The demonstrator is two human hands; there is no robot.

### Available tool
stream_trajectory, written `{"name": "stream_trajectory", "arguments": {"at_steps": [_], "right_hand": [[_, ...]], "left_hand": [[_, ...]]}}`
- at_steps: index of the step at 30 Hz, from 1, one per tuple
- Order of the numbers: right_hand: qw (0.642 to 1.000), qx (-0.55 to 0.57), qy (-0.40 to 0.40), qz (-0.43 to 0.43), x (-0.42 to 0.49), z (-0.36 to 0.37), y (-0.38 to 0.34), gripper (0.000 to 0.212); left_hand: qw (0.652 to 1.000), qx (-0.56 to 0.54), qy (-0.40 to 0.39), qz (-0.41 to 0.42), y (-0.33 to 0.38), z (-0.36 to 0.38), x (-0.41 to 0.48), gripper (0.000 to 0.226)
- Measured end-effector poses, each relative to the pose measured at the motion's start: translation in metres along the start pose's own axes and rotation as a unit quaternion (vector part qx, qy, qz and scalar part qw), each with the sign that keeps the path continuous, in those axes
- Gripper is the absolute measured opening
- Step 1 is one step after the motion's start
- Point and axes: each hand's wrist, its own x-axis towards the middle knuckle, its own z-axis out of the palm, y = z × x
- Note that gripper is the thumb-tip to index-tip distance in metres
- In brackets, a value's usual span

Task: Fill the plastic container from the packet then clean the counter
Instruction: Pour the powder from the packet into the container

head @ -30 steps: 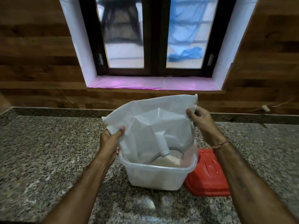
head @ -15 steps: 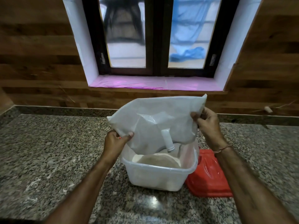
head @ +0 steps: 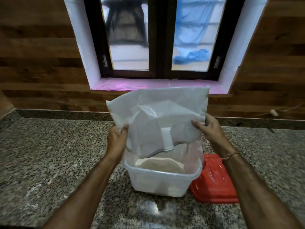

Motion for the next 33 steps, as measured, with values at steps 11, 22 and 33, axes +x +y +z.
{"name": "stream_trajectory", "arguments": {"at_steps": [11, 22, 33], "right_hand": [[0.994, -0.044, 0.097, 0.001, 0.012, 0.001, 0.023, 0.028], [0.98, -0.197, 0.032, 0.014, -0.012, -0.013, 0.04, 0.028], [0.985, -0.14, 0.104, -0.005, 0.002, 0.014, -0.011, 0.022]], "left_hand": [[0.987, -0.06, -0.142, -0.043, 0.006, -0.001, 0.009, 0.064], [0.995, -0.066, -0.069, -0.021, -0.004, -0.007, 0.018, 0.025], [0.988, -0.121, -0.073, -0.056, 0.005, 0.007, 0.044, 0.013]]}}
